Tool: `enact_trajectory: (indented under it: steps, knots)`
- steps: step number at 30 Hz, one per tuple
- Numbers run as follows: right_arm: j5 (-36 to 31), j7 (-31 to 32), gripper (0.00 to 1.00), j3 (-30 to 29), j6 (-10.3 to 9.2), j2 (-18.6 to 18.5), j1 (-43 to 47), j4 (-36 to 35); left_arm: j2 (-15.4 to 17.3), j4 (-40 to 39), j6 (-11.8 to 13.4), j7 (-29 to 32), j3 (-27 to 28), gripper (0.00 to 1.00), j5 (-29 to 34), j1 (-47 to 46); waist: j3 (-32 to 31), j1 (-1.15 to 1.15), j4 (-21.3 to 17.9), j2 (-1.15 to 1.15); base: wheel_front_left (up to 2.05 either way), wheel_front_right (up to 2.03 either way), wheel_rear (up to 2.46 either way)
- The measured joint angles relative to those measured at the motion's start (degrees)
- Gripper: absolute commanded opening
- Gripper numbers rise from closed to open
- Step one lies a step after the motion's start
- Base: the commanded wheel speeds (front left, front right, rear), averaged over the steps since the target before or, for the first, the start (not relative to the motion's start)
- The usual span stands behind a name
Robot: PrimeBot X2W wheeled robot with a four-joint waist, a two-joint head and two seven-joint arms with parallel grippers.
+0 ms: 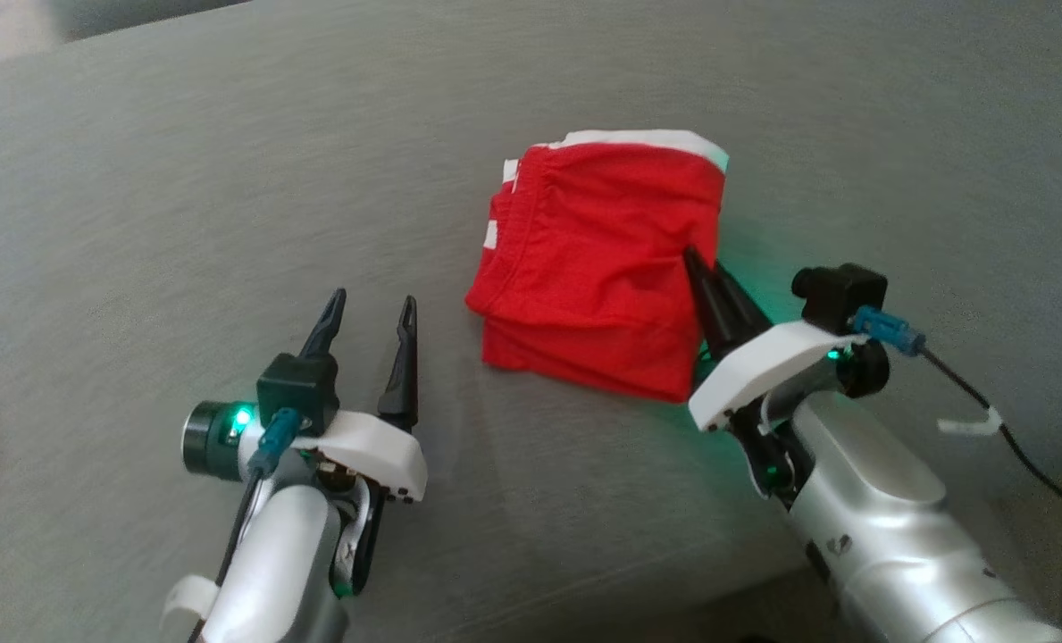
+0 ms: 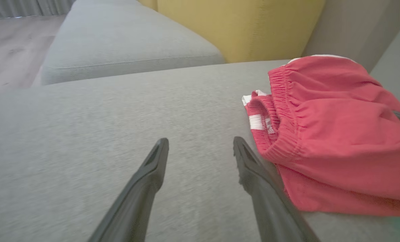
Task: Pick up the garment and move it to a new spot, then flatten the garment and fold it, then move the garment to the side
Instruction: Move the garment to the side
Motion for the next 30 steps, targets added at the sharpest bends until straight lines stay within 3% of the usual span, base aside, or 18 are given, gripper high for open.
enact_trajectory:
  steps: [7,13,20,30]
  knots:
    - [1.2,0.0,0.00,1.4,0.00,0.0,1.7,-0.6,0.0,0.8,-1.2,0.0,-0.2,1.00,0.8,-0.1,0.3,0.00,-9.8,0.00,0.00,0.00,0.00]
    - [0.2,0.0,0.00,0.8,0.00,0.0,2.2,-0.7,0.0,0.7,-1.5,0.0,-0.7,1.00,1.3,-0.8,1.6,0.00,-13.6,0.00,0.00,0.00,0.00]
    - [-4.9,0.0,0.00,-1.2,0.00,-2.3,-1.7,0.3,0.1,-1.1,-2.0,0.0,-1.3,1.00,1.4,-0.9,3.5,0.00,-11.2,0.00,0.00,0.00,0.00]
    - [-13.7,4.9,0.00,-0.8,0.02,-15.2,-17.7,10.8,0.1,-3.6,-1.9,0.0,-1.6,1.00,1.8,-2.0,6.4,0.00,-2.5,0.00,0.00,0.00,0.00]
